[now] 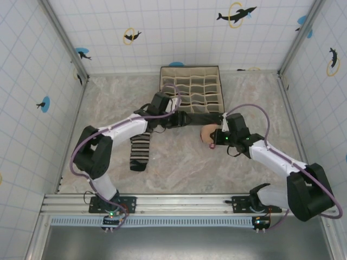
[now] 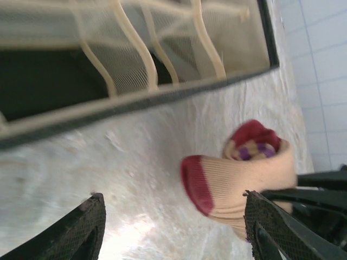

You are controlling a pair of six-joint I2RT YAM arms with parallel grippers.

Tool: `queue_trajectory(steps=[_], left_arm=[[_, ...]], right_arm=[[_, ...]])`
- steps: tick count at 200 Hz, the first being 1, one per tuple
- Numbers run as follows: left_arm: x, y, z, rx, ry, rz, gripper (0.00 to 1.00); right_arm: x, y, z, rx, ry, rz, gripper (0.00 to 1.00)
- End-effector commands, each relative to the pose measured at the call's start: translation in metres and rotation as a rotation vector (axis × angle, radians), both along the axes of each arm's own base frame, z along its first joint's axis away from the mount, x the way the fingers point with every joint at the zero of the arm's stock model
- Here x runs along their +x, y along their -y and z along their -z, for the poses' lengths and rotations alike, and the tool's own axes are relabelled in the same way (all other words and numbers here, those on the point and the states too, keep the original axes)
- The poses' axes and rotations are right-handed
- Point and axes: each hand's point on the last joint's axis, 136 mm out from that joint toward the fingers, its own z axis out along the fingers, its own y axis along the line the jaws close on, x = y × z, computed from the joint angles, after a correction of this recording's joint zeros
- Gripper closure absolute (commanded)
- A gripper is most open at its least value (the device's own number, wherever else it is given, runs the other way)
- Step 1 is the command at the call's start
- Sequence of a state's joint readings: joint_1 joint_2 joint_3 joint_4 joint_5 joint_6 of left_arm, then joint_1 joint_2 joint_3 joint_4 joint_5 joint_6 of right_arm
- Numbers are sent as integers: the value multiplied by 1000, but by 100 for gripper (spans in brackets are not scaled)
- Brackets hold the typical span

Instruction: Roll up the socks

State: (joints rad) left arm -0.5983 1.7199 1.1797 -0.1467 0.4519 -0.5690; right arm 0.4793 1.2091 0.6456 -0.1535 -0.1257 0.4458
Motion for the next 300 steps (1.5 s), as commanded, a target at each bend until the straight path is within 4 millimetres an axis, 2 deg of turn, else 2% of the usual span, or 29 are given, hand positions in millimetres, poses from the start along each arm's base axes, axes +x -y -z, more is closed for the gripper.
queue_trajectory(steps=[1, 25, 40, 53, 55, 58, 93, 122, 161, 178, 201, 228, 245, 272, 300], left_arm=[[21, -48, 2, 159, 47, -81, 33], [41, -80, 3, 225, 58, -143, 34], [49, -90, 7, 241, 56, -165, 35], [53, -90, 12, 242, 63, -165, 36], [59, -99, 12, 242, 61, -190, 36], [62, -103, 14, 242, 59, -199, 36], [74, -103, 31, 237, 46, -205, 40], [75, -99, 47, 236, 9, -187, 47], [66, -96, 58, 222, -25, -169, 57], [63, -99, 58, 233, -35, -183, 55], [59, -104, 46, 232, -23, -198, 48], [61, -104, 22, 220, -1, -213, 44], [62, -104, 0, 202, 32, -220, 41], [55, -96, -28, 122, 44, -209, 39], [37, -87, -35, 35, -14, -173, 40]], right_arm=[[6, 13, -24, -115, 105, 25, 100], [10, 13, -44, -121, 181, 34, 100], [13, 14, -55, -128, 215, 47, 100], [16, 16, -64, -144, 238, 59, 100], [17, 16, -66, -144, 242, 60, 100], [17, 16, -68, -147, 246, 61, 100], [27, 16, -97, -187, 308, 61, 100], [36, 15, -117, -229, 340, 49, 100], [46, 18, -128, -295, 349, 48, 100], [46, 13, -130, -283, 332, 32, 100], [41, 1, -122, -223, 296, -13, 100], [39, 4, -111, -246, 263, -6, 100], [36, 3, -109, -255, 245, -24, 100], [31, 18, -98, -342, 202, -6, 100], [20, 31, -85, -436, 175, 3, 100]])
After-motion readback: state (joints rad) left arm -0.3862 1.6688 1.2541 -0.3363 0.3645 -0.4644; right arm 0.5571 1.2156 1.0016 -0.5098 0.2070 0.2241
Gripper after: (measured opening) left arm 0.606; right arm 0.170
